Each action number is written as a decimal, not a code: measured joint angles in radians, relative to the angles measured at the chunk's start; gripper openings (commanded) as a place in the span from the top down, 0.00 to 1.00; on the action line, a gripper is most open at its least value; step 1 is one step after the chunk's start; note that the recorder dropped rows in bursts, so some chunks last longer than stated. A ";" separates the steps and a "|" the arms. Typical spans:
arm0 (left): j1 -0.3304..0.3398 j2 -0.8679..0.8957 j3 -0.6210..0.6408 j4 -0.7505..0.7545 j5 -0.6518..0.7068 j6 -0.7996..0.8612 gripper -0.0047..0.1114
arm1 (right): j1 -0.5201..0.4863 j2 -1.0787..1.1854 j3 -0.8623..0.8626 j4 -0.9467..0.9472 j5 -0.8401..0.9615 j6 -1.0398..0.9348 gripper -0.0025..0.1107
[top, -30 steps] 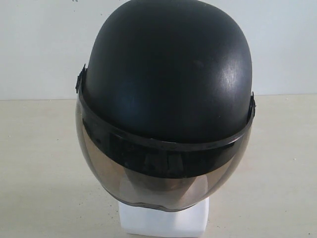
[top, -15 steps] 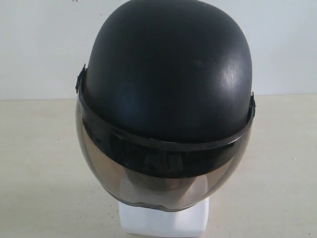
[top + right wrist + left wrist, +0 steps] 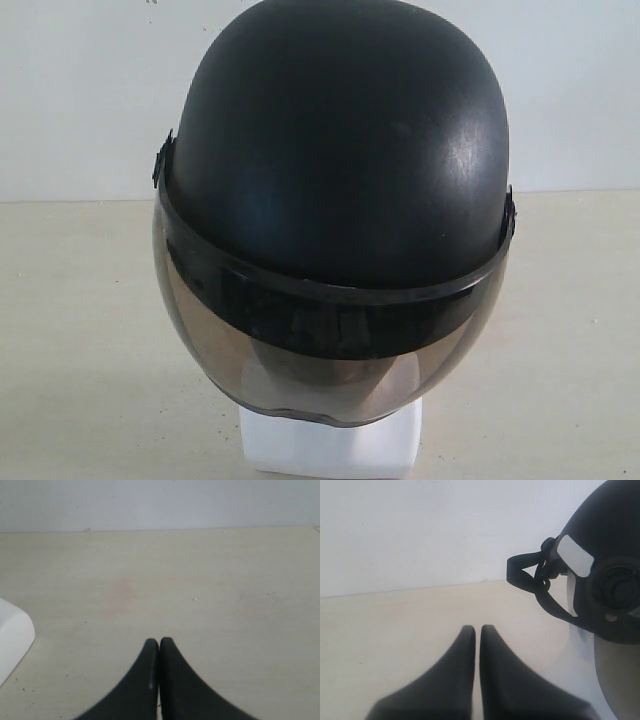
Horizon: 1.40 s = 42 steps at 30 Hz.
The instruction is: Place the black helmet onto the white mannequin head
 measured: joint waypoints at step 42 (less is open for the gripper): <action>0.008 -0.679 0.221 -1.753 0.305 1.738 0.92 | 0.000 0.000 0.000 0.000 0.000 0.006 0.98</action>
